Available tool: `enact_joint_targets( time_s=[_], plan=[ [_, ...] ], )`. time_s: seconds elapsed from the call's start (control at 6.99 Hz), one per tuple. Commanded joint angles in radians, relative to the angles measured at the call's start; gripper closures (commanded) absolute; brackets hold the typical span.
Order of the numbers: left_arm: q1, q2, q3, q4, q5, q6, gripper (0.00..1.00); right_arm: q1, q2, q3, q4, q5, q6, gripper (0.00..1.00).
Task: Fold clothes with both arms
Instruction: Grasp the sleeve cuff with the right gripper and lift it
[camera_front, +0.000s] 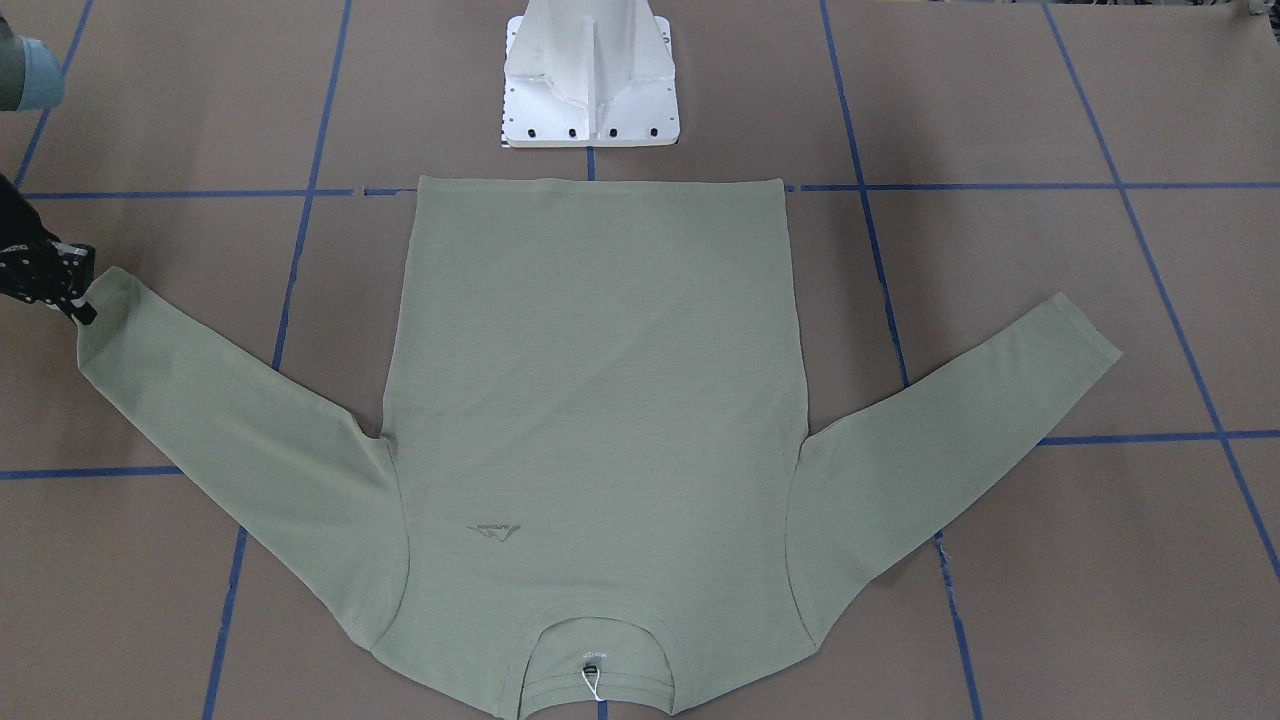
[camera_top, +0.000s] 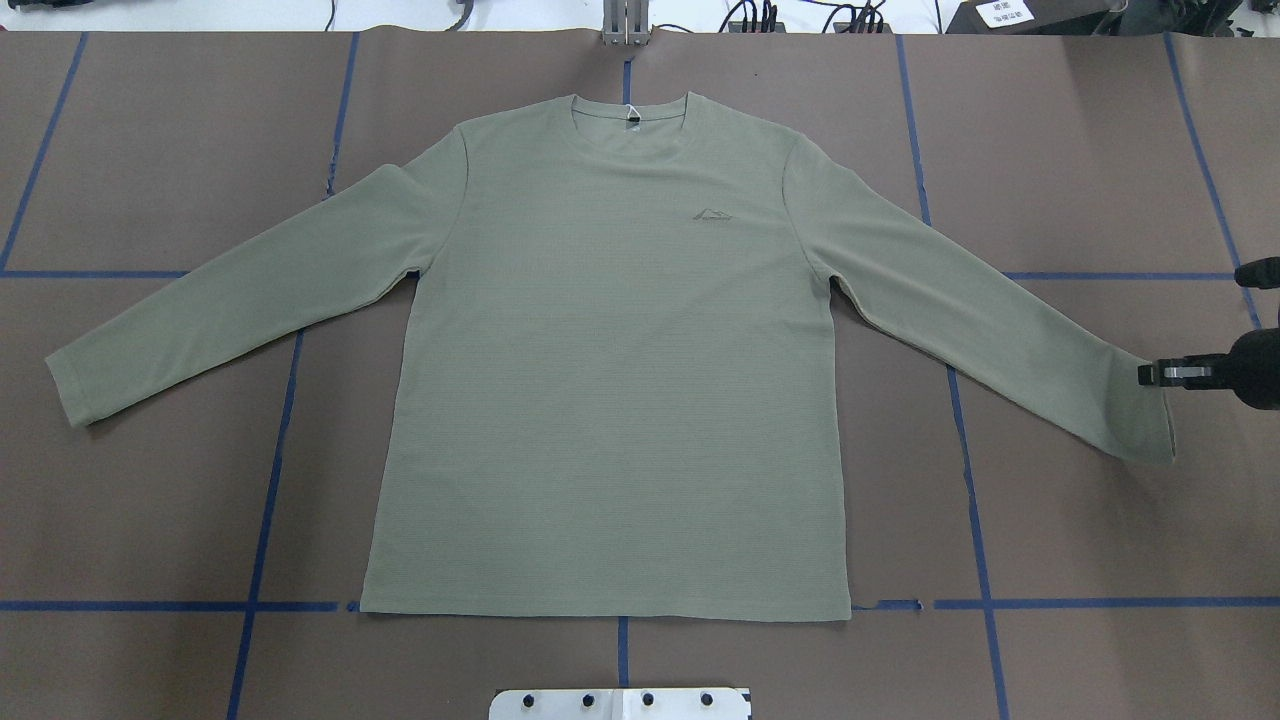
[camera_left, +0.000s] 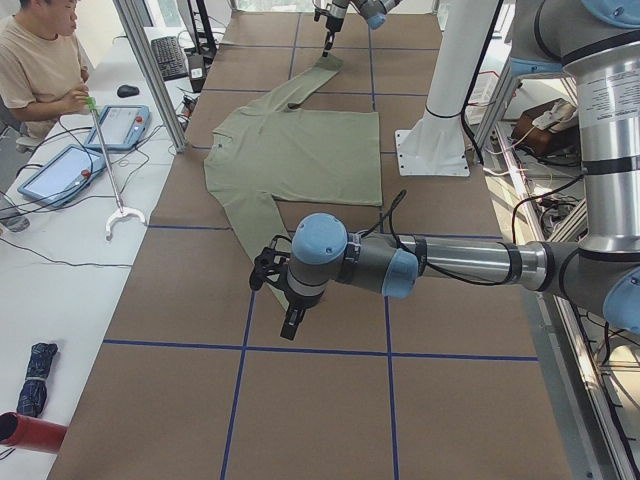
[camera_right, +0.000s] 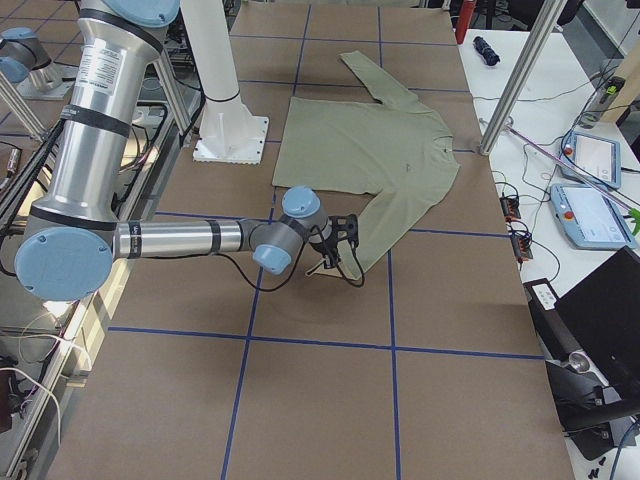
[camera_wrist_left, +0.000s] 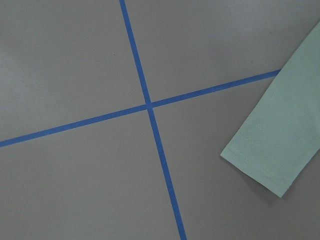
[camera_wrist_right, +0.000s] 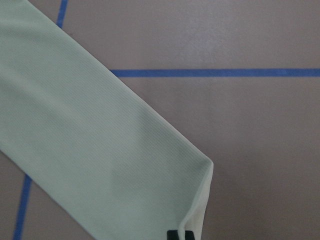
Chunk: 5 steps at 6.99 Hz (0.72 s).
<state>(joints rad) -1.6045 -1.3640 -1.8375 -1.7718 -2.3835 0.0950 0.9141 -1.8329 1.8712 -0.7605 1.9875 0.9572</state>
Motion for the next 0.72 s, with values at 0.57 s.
enact_joint_targets(
  time_s=[0.57],
  plan=[
    [0.000,-0.004,0.004,0.002,0.001,-0.006,0.00,-0.041,1.006,0.059,-1.129,-0.068,0.254,1.00]
  ],
)
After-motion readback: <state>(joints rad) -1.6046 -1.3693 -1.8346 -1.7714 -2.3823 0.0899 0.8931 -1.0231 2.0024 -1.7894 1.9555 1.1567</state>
